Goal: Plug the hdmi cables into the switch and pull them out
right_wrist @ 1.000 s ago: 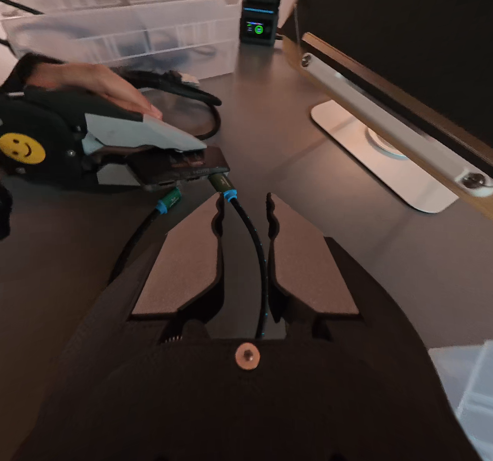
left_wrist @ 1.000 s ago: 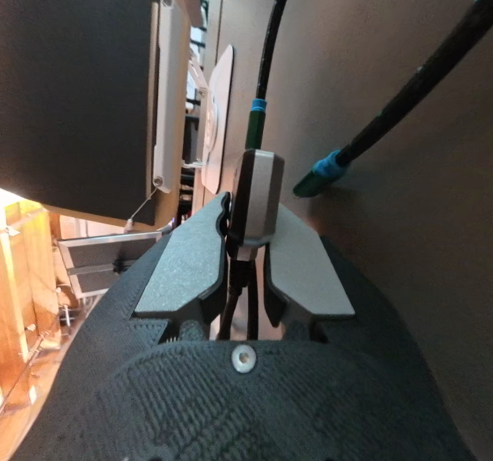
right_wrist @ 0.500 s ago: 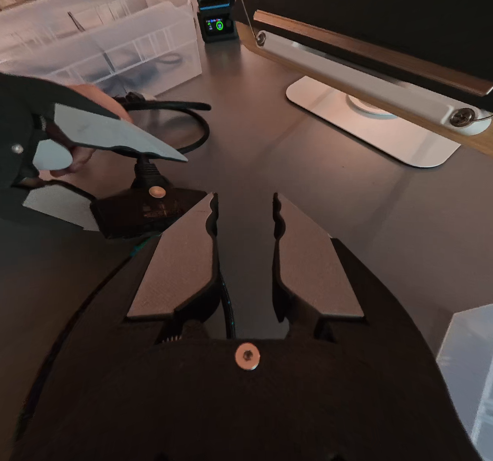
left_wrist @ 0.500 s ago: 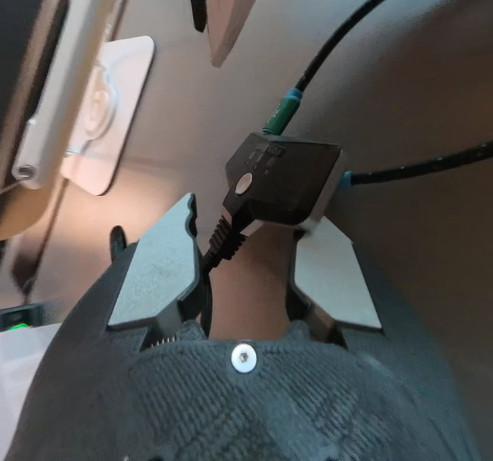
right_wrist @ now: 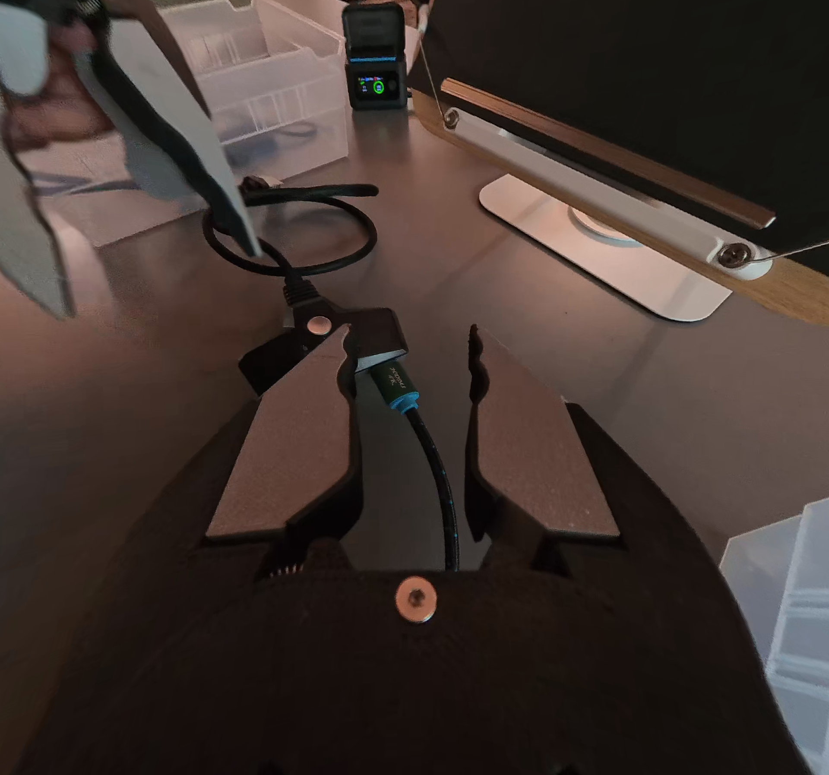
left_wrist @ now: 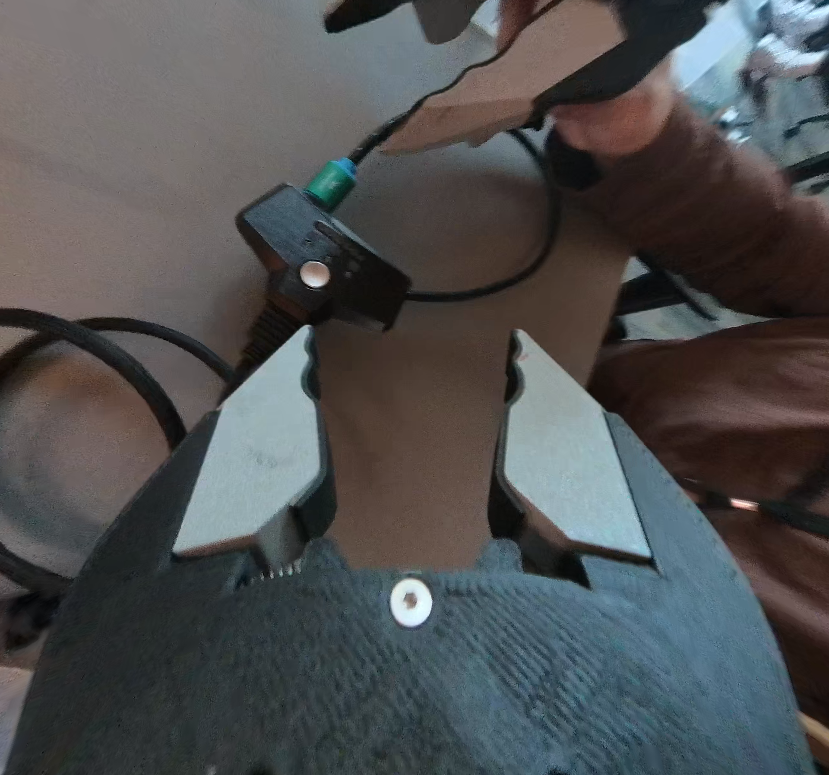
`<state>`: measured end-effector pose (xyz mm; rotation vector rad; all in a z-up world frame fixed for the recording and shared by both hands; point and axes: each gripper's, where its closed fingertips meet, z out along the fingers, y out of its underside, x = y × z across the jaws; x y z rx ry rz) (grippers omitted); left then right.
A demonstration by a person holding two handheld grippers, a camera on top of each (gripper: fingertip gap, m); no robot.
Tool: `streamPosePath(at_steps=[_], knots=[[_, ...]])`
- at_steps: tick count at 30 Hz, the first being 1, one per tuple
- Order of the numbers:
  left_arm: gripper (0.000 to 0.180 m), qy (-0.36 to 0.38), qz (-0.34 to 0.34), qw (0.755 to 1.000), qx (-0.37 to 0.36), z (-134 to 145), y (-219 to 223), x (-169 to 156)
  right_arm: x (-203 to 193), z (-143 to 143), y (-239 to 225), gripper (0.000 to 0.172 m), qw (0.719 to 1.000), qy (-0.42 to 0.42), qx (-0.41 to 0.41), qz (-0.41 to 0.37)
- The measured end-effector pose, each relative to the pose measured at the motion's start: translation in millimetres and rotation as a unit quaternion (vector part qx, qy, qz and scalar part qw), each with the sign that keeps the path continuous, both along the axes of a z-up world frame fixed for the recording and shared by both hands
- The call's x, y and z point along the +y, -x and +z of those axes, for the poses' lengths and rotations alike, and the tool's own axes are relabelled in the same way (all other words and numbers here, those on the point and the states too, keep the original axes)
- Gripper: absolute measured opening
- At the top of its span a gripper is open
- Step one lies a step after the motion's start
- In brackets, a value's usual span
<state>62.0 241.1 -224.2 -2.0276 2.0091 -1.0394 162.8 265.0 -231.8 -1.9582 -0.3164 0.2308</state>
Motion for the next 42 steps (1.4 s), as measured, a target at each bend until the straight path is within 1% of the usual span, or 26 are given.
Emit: streamPosePath(at_steps=[2, 4, 7, 9, 11, 12, 13, 15, 17, 19, 22, 23, 25, 26, 27, 28, 29, 30, 31, 33, 35, 36, 38, 40, 41, 42], knots=[[0.083, 0.004, 0.007, 1.0, -0.024, 24.7, 13.7, -5.1, -0.3, 1.3, 1.7, 0.046, 1.0, -0.003, 0.0, 0.002], [0.079, -0.048, 0.021, 0.997, -0.06, 50.6, 36.1, 3.3, -0.1, 0.7, 3.9, 0.046, 1.0, -0.002, 0.002, 0.006], [0.077, -0.133, 0.095, 0.984, -0.067, 82.6, 90.7, 44.1, 0.2, -1.0, 7.3, 0.046, 1.0, 0.001, -0.001, 0.01], [0.077, -0.179, 0.168, 0.969, -0.027, 86.2, 143.7, 86.2, 0.2, -0.7, 10.5, 0.045, 1.0, 0.0, -0.005, 0.014], [0.073, -0.213, 0.244, 0.945, 0.053, 69.2, 205.5, 130.3, 1.1, -0.9, 14.3, 0.045, 1.0, -0.001, -0.006, 0.017], [0.072, -0.218, 0.277, 0.931, 0.096, 55.3, 235.6, 147.2, 1.4, -1.9, 16.8, 0.045, 1.0, 0.001, -0.005, 0.021], [0.073, -0.206, 0.3, 0.922, 0.133, 39.7, 260.9, 155.6, 1.6, -3.6, 18.9, 0.045, 1.0, 0.005, -0.005, 0.024], [0.07, -0.166, 0.325, 0.912, 0.187, 10.6, 298.5, 155.3, 1.8, -7.1, 21.1, 0.045, 1.0, 0.009, -0.012, 0.026], [0.069, -0.16, 0.332, 0.906, 0.209, -3.1, 323.1, 149.6, 2.4, -9.9, 21.6, 0.044, 0.999, 0.009, -0.022, 0.024], [0.069, -0.172, 0.342, 0.903, 0.193, 0.1, 335.5, 145.8, 3.5, -12.1, 23.1, 0.045, 0.999, 0.013, -0.024, 0.024], [0.06, -0.179, 0.369, 0.894, 0.18, 6.3, 350.7, 143.8, 4.9, -12.5, 28.0, 0.045, 0.999, 0.014, -0.024, 0.031], [0.06, -0.163, 0.376, 0.894, 0.183, 2.2, 353.7, 141.4, 5.1, -12.9, 30.0, 0.045, 0.999, 0.015, -0.026, 0.033], [0.06, -0.088, 0.375, 0.902, 0.194, -13.5, 352.5, 127.4, 5.3, -13.6, 31.9, 0.045, 0.999, 0.014, -0.038, 0.033], [0.058, -0.062, 0.374, 0.903, 0.204, -21.6, 353.8, 122.8, 5.0, -14.2, 31.7, 0.044, 0.998, 0.014, -0.047, 0.031], [0.055, -0.053, 0.373, 0.901, 0.216, -28.5, 357.4, 121.5, 4.6, -14.2, 31.1, 0.044, 0.998, 0.012, -0.056, 0.029], [0.051, -0.054, 0.373, 0.899, 0.224, -33.0, 361.0, 122.1, 4.2, -13.5, 30.5, 0.044, 0.998, 0.009, -0.064, 0.027], [0.039, -0.061, 0.371, 0.898, 0.229, -34.8, 363.9, 124.1, 3.8, -12.5, 30.1, 0.043, 0.997, 0.005, -0.068, 0.027], [0.023, -0.068, 0.368, 0.899, 0.228, -33.2, 364.9, 125.7, 3.5, -11.2, 30.2, 0.043, 0.997, 0.002, -0.069, 0.027], [0.022, -0.076, 0.366, 0.9, 0.225, -28.4, 364.8, 127.4, 3.0, -10.0, 31.0, 0.043, 0.997, 0.0, -0.066, 0.029], [0.015, -0.117, 0.371, 0.897, 0.212, -7.8, 363.0, 136.8, 2.8, -9.9, 32.3, 0.043, 0.998, 0.0, -0.061, 0.033], [0.008, -0.173, 0.378, 0.889, 0.194, 22.6, 358.6, 149.2, 3.0, -11.6, 32.8, 0.044, 0.997, 0.003, -0.063, 0.034], [0.005, -0.213, 0.381, 0.879, 0.189, 40.3, 357.9, 157.7, 2.9, -12.2, 32.7, 0.043, 0.997, 0.004, -0.066, 0.034], [0.003, -0.307, 0.39, 0.854, 0.159, 85.8, 350.9, 177.0, 3.0, -12.3, 32.2, 0.043, 0.997, 0.002, -0.071, 0.032], [0.003, -0.404, 0.401, 0.815, 0.106, 141.4, 337.0, 192.9, 3.2, -10.3, 29.9, 0.043, 0.997, -0.002, -0.072, 0.026], [0.004, -0.449, 0.401, 0.794, 0.083, 168.4, 328.8, 196.2, 3.3, -9.5, 28.6, 0.043, 0.997, -0.003, -0.07, 0.024], [0.004, -0.485, 0.394, 0.779, 0.056, 193.6, 316.5, 195.2, 2.9, -8.2, 28.2, 0.044, 0.997, -0.005, -0.066, 0.025]])
